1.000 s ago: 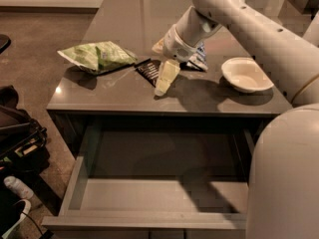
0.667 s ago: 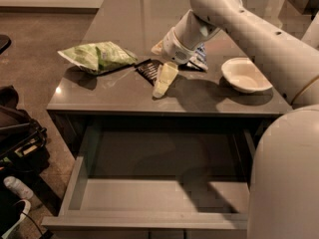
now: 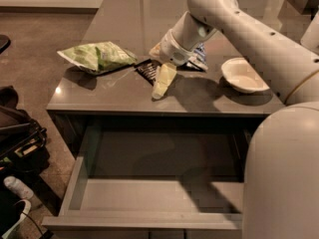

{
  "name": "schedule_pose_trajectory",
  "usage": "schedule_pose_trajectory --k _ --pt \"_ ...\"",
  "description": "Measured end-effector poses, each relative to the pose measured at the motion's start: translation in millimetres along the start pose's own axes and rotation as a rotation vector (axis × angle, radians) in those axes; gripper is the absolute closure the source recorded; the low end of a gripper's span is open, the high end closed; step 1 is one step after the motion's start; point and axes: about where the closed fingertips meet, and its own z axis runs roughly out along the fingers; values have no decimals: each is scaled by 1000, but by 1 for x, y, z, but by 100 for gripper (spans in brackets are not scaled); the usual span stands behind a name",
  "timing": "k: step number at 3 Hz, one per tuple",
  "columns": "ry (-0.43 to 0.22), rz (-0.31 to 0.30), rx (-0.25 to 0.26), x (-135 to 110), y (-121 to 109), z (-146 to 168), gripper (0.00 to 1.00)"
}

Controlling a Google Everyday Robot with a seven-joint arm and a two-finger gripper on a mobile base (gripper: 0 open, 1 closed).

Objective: Place rxbar chocolate into top drawer

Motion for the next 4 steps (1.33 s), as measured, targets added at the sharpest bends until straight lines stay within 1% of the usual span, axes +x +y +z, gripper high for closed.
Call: schedule_pose_trajectory --k 1,2,3,4 --pt "-2 7 -72 0 2 11 0" --pt "-2 8 -77 -2 2 10 0" --pt "-2 8 -77 -2 2 10 18" --pt "-2 8 -77 -2 2 10 42"
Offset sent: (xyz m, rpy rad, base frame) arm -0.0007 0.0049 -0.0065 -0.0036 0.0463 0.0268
